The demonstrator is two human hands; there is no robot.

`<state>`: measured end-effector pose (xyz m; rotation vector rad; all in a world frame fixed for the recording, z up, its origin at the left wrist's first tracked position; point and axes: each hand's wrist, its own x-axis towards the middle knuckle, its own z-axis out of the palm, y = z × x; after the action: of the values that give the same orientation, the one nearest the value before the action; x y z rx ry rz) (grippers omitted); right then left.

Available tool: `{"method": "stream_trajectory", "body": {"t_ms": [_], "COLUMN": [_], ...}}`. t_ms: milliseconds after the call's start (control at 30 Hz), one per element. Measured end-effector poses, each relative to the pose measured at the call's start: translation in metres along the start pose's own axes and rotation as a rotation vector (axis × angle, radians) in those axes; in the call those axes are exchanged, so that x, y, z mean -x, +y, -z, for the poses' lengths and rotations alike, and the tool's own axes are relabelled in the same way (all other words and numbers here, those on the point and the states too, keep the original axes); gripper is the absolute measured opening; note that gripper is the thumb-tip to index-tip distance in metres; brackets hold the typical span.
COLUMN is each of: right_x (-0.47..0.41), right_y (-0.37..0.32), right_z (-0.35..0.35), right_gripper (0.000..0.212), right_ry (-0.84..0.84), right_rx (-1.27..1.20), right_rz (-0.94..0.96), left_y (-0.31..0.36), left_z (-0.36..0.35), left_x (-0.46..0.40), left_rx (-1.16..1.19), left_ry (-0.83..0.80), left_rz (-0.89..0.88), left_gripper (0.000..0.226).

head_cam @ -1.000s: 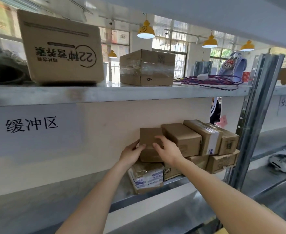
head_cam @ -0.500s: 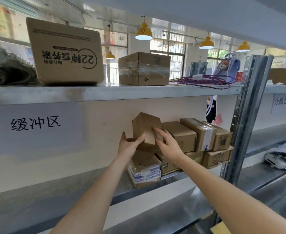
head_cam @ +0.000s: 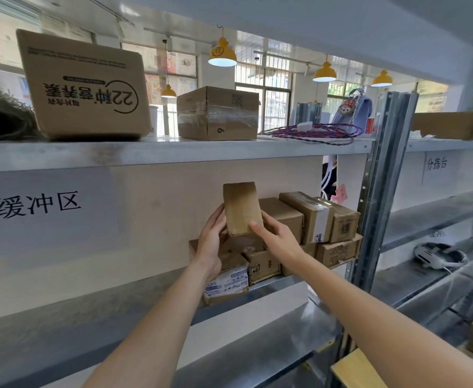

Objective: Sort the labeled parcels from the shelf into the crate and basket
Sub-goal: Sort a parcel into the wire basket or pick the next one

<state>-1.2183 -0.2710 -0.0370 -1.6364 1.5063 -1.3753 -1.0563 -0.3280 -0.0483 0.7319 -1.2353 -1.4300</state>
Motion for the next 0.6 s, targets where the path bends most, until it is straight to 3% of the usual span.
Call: {"method": "stream_trajectory", "body": {"t_ms": [100, 200, 333, 433, 533, 600], "right_x": [0.007, 0.017, 0.028, 0.040, 0.052, 0.062], "right_y": [0.003, 0.000, 0.000, -0.004, -0.006, -0.005], "right_z": [0.023, 0.046, 0.078, 0.103, 0.132, 0.155], "right_gripper": [0.059, 0.064, 0.060, 0.054, 0.084, 0.095], "right_ry": [0.011, 0.019, 0.011, 0.043, 0.084, 0.122], "right_rx": [-0.037, -0.061, -0.026, -0.003, 0.016, 0.095], "right_rz": [0.021, 0.043, 0.056, 0.031, 0.004, -0.016], "left_y": [-0.004, -0.001, 0.001, -0.003, -0.010, -0.012], "left_z": [-0.012, -0.032, -0.061, -0.087, -0.121, -0.147], "left_x": [-0.001, 0.003, 0.010, 0.015, 0.018, 0.022], "left_rx": [-0.029, -0.073, -0.082, -0.120, -0.066, -0.005], "left_ry": [0.035, 0.024, -0.034, -0.015, -0.019, -0.047], "left_rz": [-0.007, 0.008, -0.017, -0.009, -0.017, 0.009], "left_gripper": [0.075, 0.113, 0.091, 0.105, 0.114, 0.100]}}
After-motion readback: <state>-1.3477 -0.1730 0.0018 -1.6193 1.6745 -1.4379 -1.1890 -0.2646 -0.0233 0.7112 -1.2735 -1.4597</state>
